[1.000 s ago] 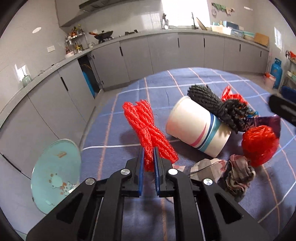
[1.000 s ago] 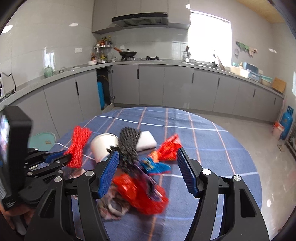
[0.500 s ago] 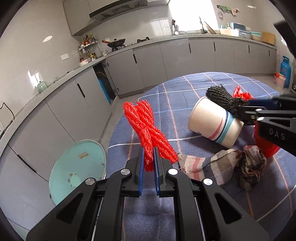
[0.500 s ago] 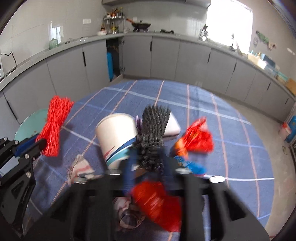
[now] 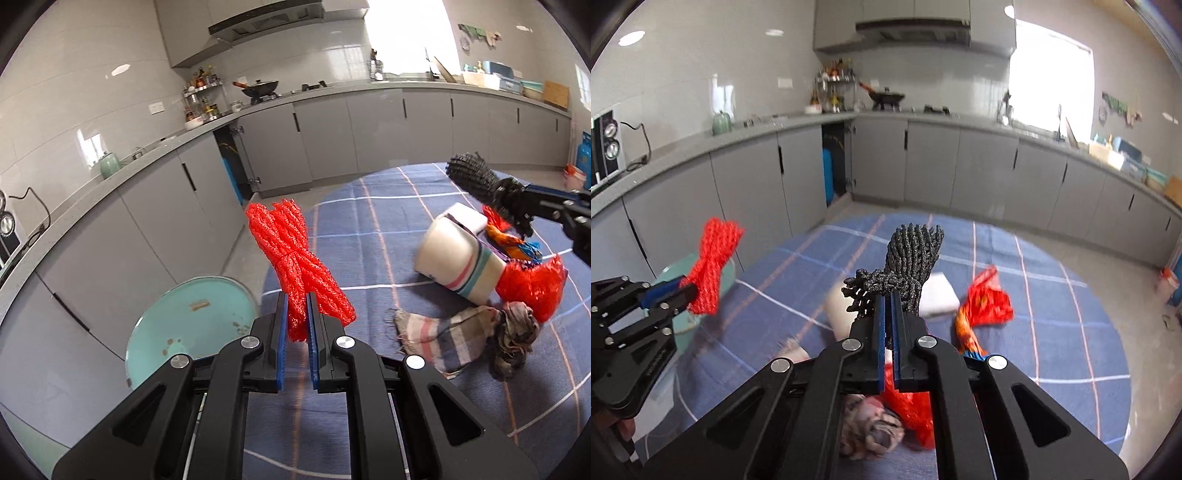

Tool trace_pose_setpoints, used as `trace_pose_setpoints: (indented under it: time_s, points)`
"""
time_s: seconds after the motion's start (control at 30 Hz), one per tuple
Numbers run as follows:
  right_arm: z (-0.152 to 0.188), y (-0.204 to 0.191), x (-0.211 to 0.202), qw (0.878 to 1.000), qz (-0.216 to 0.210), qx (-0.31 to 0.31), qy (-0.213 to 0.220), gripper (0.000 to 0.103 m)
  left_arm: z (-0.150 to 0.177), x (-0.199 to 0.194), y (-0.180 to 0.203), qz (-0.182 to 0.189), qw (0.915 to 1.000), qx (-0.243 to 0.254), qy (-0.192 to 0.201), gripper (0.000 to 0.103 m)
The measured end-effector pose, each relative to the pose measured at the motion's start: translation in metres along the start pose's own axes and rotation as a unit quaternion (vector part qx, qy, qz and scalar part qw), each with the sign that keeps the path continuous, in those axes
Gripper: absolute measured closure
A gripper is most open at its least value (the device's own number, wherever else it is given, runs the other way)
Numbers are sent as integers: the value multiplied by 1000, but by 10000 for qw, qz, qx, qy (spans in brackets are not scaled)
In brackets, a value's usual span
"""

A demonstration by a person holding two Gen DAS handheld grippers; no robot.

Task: Collect trash
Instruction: 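Carry the red mesh and black brush over the teal bin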

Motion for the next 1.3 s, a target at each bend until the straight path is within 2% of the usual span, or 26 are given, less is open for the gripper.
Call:
trace_pose_setpoints:
  time_s: [0.3, 0.63, 0.8, 1.3]
  points:
    - [-12, -35, -8, 9988, -358, -226, 260, 99, -1, -8, -36, -288, 9994, -216, 4, 93]
    - [-11, -62, -9, 9970, -632, -339, 297, 99, 0, -17, -58, -483, 9980, -393, 71, 93]
    - [-10, -79, -7, 9955, -796, -410, 308, 99, 4, -18, -72, -724, 9966, -381, 63, 93]
    - [-10, -133, 10, 9886, -1333, -650, 262, 99, 21, -6, -122, -1138, 9917, -577, -154, 93]
Point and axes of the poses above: each gripper's, at about its wrist camera, not at the fingertips, and x roughly the way its jaws point, y to its right, z to its underside, the point moved 1 cm from there along x, roughly the way its jaws point, and after that the axes turned 11 degrees about y, right-handed, at the moved point
